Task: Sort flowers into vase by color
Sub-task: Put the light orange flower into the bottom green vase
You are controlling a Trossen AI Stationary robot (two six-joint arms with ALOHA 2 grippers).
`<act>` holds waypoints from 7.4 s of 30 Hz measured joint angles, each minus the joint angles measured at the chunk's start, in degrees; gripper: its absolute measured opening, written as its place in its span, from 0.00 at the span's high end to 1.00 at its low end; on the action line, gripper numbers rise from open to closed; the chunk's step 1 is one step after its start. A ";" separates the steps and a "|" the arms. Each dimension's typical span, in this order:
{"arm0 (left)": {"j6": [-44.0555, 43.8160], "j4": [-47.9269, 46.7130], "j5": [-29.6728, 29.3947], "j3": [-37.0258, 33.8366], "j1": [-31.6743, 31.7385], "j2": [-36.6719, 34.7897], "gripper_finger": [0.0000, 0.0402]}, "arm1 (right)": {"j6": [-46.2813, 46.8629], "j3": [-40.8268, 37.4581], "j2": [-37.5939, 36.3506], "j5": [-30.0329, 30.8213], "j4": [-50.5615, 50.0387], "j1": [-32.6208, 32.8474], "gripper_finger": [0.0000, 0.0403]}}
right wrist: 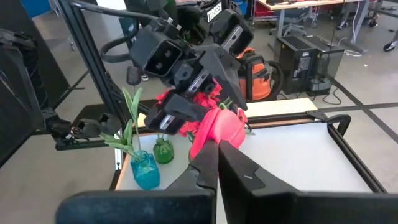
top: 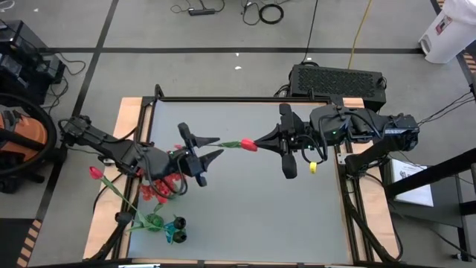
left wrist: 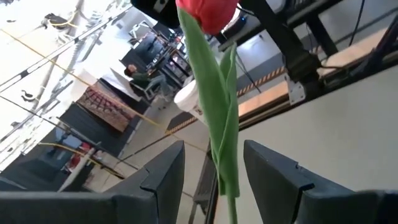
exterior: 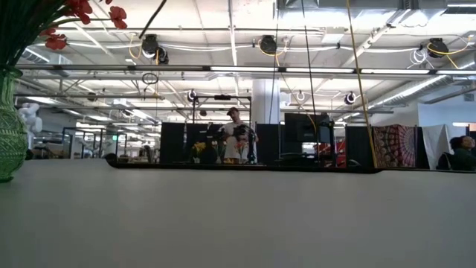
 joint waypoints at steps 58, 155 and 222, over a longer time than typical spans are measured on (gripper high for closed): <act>-8.98 1.16 13.90 0.04 3.75 0.02 0.97 | -3.51 0.00 0.00 -5.68 1.50 0.13 0.93; -41.03 -9.62 -41.29 7.91 -59.87 0.04 0.97 | 12.92 -14.19 -6.36 20.13 -22.80 8.00 0.64; -120.09 -74.88 -41.22 7.93 -63.08 7.71 0.97 | 11.51 -14.14 -0.96 21.13 -21.79 8.00 0.64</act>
